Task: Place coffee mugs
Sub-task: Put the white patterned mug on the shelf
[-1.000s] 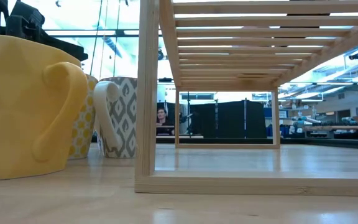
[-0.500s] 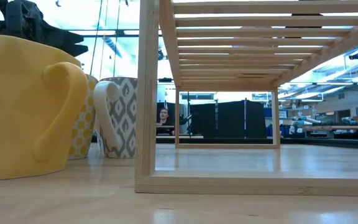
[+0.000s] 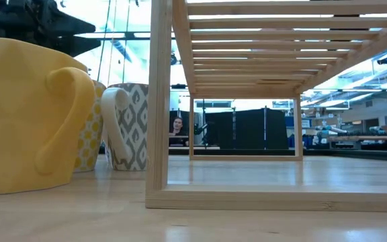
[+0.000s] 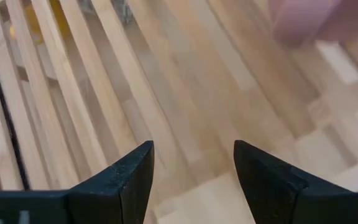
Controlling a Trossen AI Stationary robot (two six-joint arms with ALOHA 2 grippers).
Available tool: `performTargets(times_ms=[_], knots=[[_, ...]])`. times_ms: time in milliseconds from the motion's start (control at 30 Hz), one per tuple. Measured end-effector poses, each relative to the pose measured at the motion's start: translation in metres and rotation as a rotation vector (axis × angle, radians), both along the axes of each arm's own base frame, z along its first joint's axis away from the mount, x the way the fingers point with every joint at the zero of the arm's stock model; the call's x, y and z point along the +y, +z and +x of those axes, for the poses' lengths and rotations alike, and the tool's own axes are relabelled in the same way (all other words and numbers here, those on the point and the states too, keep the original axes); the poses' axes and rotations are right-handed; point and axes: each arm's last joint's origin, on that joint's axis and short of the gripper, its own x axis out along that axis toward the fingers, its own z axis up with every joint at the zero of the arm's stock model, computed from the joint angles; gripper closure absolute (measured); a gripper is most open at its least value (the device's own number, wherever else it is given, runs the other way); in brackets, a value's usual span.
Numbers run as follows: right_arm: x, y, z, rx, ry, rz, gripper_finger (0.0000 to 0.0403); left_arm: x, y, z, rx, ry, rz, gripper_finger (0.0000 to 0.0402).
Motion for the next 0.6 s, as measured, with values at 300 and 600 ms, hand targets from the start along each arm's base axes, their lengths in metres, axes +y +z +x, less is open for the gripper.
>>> performTargets(times_ms=[300, 600], knots=[[0.000, -0.001, -0.002, 0.022, -0.018, 0.026, 0.0176, -0.009, 0.035, 0.034, 0.322, 0.008, -0.167, 0.0178], [0.000, -0.001, -0.002, 0.021, -0.018, 0.025, 0.0176, -0.016, 0.056, 0.067, 0.652, 0.079, -0.427, 0.0178]])
